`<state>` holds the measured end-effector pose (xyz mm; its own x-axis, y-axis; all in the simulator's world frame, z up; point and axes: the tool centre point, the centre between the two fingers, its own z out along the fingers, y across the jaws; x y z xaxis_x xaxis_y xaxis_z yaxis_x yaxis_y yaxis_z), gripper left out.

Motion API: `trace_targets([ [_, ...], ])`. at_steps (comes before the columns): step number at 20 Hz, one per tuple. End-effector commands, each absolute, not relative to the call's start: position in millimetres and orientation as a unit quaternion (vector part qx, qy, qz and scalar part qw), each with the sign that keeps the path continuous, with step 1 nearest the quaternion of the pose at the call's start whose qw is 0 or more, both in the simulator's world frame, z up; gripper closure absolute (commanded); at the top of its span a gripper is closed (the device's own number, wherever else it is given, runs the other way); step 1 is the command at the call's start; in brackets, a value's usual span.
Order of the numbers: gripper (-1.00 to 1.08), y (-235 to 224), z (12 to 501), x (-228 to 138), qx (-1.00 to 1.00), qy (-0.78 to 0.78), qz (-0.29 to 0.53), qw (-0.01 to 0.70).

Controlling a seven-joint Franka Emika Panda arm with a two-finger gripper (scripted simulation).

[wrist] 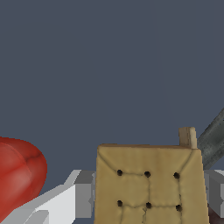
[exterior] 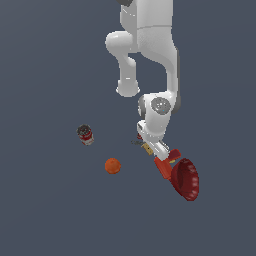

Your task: Pick up a designated object from a clutter of objects.

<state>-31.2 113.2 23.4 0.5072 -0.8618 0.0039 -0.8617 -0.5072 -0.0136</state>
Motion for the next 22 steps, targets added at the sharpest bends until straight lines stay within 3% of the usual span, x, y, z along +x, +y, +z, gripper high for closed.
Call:
trace_targets([
  [1,1.08,112.7,23.4,-31.0,-0.868,0.497,-0.005,0.005],
  [12,1.08,122.9,51.7,-35.7,-0.868,0.497,-0.004,0.005],
  [22,1.08,149.6,128.4,-47.4,-0.868,0.497,-0.004,0.003],
])
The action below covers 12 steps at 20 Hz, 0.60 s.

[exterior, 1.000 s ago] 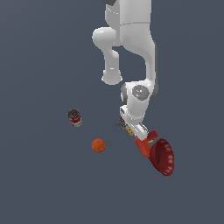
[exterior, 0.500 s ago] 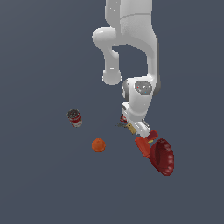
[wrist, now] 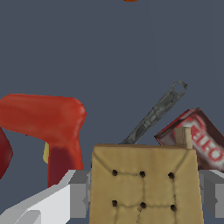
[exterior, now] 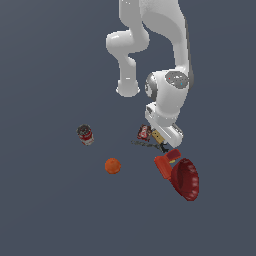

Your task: Pick up a designated object from a clutter of objects.

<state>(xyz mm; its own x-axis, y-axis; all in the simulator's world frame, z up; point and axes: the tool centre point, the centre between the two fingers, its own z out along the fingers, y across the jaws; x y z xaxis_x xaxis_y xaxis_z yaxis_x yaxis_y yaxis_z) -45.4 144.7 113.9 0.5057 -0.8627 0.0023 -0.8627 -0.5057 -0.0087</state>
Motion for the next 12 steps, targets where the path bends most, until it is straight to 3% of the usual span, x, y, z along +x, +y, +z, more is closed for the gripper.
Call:
trace_targets([
  [1,1.08,153.0,138.5,-48.9,-0.868,0.497,-0.004,0.003],
  [12,1.08,191.8,249.9,-63.6,-0.868,0.497,-0.003,0.001],
])
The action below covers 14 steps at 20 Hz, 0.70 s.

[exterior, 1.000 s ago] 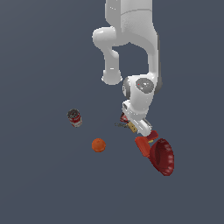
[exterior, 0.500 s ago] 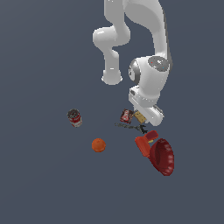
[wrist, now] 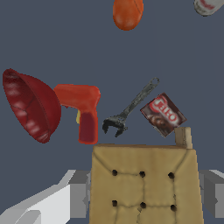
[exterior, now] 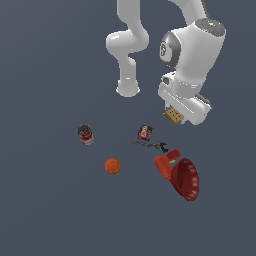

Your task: Pick up a designated object from a clutter of objects.

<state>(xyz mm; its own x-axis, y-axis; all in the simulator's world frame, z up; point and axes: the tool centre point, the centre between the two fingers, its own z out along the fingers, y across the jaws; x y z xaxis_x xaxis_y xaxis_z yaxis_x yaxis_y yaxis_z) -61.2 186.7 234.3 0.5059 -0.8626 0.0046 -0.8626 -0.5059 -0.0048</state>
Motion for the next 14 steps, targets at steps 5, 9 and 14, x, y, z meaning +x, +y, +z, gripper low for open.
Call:
trace_targets([
  [5,1.08,208.6,295.2,-68.7,-0.868,0.497,-0.002,0.0],
  [9,1.08,219.5,323.1,-71.3,-0.868,0.496,-0.001,0.0],
  [14,1.08,229.3,347.6,-73.0,-0.868,0.496,-0.001,0.0],
])
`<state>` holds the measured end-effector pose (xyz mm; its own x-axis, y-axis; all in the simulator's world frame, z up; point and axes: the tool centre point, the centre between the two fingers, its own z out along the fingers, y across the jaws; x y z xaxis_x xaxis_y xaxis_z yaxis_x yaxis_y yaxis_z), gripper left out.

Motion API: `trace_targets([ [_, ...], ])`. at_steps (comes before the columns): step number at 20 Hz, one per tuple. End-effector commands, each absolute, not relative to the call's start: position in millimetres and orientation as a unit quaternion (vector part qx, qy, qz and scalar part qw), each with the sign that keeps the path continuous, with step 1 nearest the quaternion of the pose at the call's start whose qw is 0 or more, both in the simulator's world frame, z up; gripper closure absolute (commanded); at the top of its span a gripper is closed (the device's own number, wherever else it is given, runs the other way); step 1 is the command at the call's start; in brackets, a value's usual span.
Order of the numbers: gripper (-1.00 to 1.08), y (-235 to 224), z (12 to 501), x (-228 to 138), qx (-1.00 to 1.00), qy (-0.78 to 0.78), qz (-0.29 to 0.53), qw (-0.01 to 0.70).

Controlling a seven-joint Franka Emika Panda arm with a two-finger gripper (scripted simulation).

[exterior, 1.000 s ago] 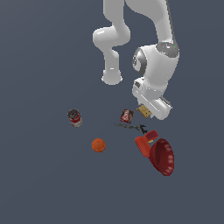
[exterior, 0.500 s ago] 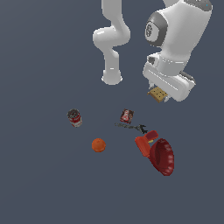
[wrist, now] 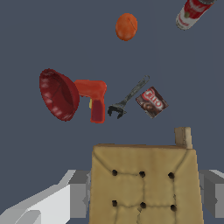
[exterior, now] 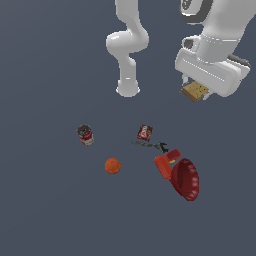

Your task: Pick up a designated object from a clutter of objects.

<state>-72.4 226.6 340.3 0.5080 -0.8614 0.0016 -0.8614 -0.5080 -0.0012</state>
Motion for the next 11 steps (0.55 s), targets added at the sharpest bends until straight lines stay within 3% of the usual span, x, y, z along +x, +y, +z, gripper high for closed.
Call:
trace_targets([
  [1,1.08,230.7,350.9,-73.2,-0.868,0.496,0.0,0.0],
  [11,1.08,234.8,359.3,-72.4,-0.868,0.496,0.0,0.0],
])
